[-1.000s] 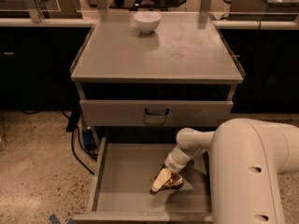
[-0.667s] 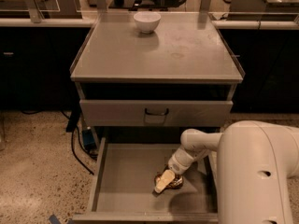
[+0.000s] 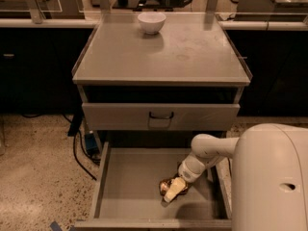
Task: Pick orange can from middle drawer and place on counter
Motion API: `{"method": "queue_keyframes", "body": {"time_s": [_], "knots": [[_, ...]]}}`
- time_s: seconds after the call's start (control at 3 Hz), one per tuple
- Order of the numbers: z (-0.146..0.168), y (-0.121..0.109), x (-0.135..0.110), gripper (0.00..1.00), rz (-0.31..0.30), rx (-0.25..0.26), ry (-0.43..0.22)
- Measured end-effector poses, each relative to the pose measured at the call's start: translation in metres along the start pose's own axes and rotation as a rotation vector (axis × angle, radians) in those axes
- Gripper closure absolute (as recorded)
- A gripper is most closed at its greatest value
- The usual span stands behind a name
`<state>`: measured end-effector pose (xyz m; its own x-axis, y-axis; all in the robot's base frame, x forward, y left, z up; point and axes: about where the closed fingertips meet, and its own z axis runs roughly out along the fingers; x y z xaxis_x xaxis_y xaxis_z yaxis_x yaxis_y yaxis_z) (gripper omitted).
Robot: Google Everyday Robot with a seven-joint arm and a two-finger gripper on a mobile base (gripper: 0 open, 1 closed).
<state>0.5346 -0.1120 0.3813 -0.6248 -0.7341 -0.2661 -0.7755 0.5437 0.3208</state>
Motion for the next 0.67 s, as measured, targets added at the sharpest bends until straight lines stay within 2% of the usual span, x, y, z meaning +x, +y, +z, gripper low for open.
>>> {"method": "queue_keyframes", "body": {"time_s": [0.33, 0.67], "knots": [[0.0092, -0.0001, -0.0107, 0.00, -0.008, 0.071, 0.017], [0.0126, -0.0021, -0.0114, 0.00, -0.057, 0.225, 0.104]]}}
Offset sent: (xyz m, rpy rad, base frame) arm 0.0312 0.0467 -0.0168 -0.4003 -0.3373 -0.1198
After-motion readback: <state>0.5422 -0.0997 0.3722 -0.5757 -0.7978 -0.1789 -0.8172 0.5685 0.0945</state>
